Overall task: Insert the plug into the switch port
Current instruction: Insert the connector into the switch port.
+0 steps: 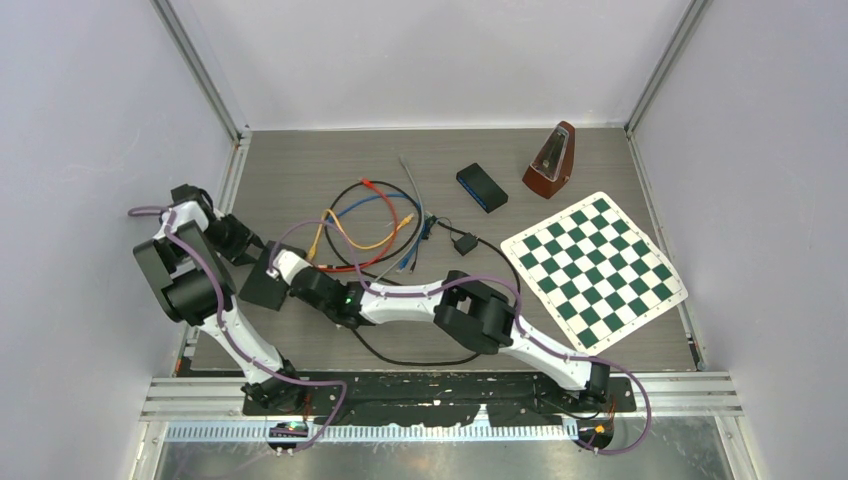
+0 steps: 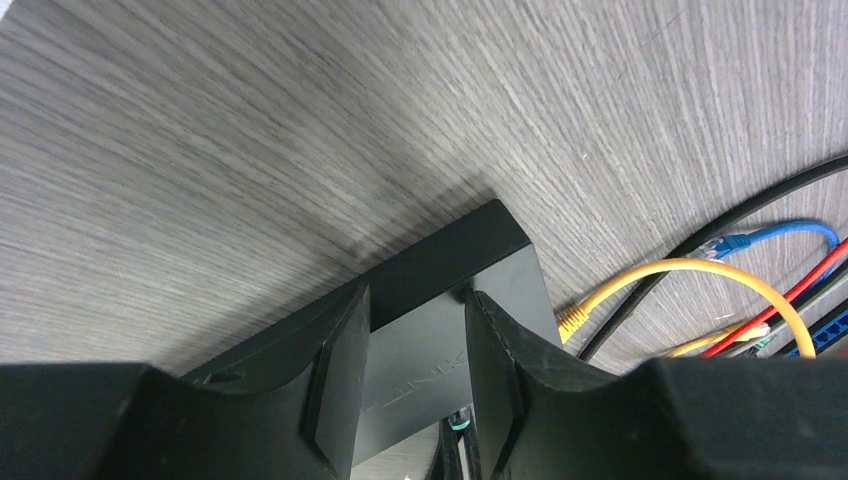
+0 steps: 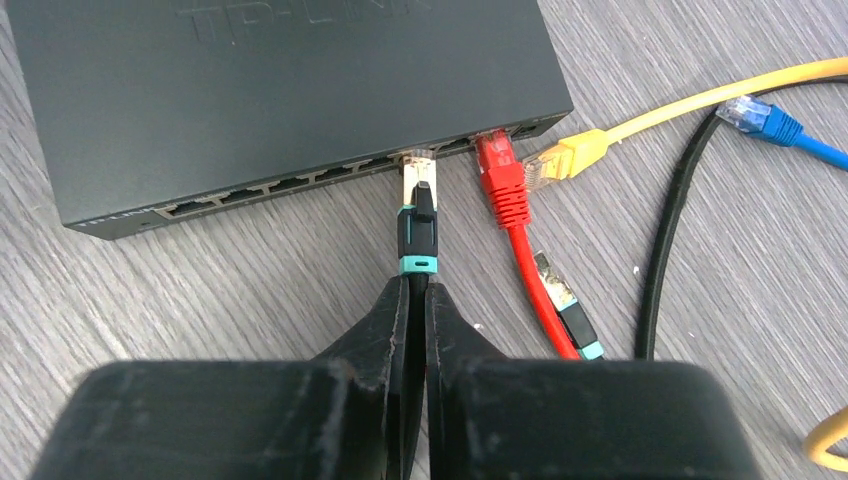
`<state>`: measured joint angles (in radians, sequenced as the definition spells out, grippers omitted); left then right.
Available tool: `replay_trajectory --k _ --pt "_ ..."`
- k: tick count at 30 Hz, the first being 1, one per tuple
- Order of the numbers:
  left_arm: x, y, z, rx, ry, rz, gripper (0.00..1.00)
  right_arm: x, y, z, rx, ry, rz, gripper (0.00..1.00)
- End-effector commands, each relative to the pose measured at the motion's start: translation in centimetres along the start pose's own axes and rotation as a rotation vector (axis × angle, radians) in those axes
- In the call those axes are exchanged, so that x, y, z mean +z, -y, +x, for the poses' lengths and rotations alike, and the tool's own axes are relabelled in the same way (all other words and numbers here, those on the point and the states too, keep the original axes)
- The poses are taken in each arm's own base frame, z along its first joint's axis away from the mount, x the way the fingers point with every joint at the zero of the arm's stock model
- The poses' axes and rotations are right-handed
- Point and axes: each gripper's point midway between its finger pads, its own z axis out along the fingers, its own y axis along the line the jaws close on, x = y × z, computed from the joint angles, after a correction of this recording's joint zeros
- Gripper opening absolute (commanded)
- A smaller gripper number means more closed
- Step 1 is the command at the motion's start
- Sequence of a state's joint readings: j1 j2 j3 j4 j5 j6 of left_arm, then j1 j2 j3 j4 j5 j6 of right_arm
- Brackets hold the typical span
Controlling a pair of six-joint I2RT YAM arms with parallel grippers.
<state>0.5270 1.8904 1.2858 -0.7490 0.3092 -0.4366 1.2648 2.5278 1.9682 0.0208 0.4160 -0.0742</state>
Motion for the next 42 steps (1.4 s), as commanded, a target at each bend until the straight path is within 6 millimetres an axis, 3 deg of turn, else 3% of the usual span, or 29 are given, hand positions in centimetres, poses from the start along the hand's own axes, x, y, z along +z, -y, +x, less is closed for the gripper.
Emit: replay_trajectory --k 1,8,10,11,14,22,30,42 --pt "-0.7 1.3 5.0 -0.049 -0.180 0.075 0.41 0.8 0.4 -3.3 0.083 0.157 -0.073 0.05" --pt "-0.8 1.8 6.1 -0.020 -0.223 0.122 0.39 1.1 0.1 -2.9 0.047 0.197 -0.138 0.05" --pt "-0.7 1.6 6.3 0.018 -0.243 0.116 0.39 0.9 -0.3 -2.0 0.015 0.187 -0.171 0.05" --pt "-0.6 1.5 6.3 0.034 -0.246 0.110 0.39 0.6 -0.5 -2.9 0.010 0.220 -0.194 0.05" --pt "-0.6 1.3 6.3 0.062 -0.256 0.108 0.39 -0.1 -1.3 -2.3 -0.013 0.255 -0.269 0.05" --pt "-1.4 0.6 4.2 0.134 -0.179 0.033 0.41 -1.0 -2.1 -1.7 -0.103 0.290 -0.342 0.05" --pt "-1.5 0.4 2.2 0.188 -0.127 -0.037 0.45 -1.6 -1.5 -1.0 -0.132 0.297 -0.389 0.05" --pt "-0.7 1.7 4.5 0.202 -0.195 0.005 0.43 -0.6 0.5 -2.6 -0.060 0.287 -0.304 0.05"
